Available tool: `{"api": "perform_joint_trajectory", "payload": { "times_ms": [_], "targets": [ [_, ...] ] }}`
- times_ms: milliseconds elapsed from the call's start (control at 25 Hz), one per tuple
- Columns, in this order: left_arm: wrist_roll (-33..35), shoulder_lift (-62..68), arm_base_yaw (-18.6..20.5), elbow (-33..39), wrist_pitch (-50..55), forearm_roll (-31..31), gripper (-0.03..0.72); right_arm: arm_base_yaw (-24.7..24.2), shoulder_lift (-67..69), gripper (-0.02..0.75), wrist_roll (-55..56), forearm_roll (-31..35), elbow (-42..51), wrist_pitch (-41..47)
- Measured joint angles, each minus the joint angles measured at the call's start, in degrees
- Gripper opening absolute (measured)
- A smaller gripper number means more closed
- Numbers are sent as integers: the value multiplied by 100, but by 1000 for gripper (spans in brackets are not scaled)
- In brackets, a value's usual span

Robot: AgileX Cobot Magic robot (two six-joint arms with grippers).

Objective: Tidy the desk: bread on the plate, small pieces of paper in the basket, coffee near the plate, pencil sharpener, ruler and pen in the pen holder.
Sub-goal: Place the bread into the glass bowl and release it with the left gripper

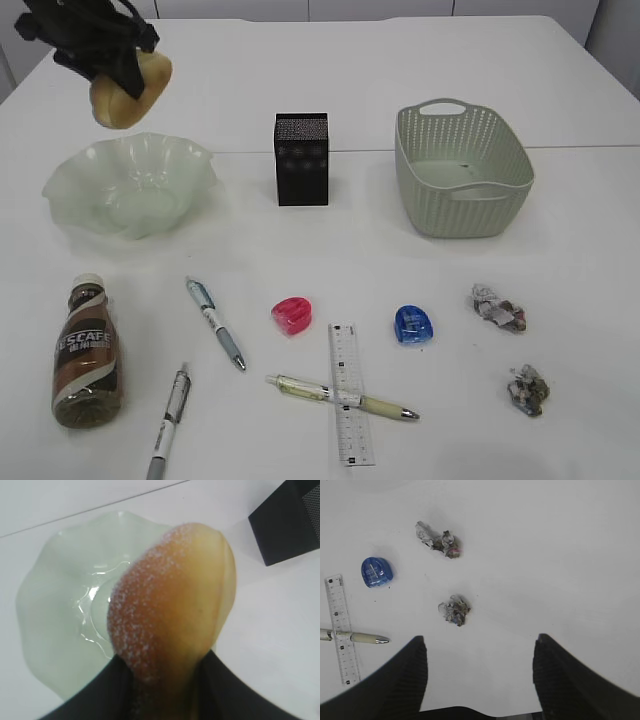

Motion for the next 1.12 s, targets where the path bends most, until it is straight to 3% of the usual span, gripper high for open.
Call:
{"api": "perform_joint_trajectory", "payload": {
  "times_ms": [400, 880, 1040, 1120],
  "targets": [
    [0, 1289, 32, 0, -229, 200, 218, 0, 0, 487, 0, 0, 0, 266],
    [0, 1563, 284, 0, -329, 376, 224, 0, 0, 488, 0, 0, 0, 369],
    [0, 1563, 393, 0, -329, 207, 263, 0, 0, 489, 0, 0, 0, 369],
    [0, 1563, 403, 0, -347, 136, 327, 0, 0, 489, 0, 0, 0, 358]
  ]
}}
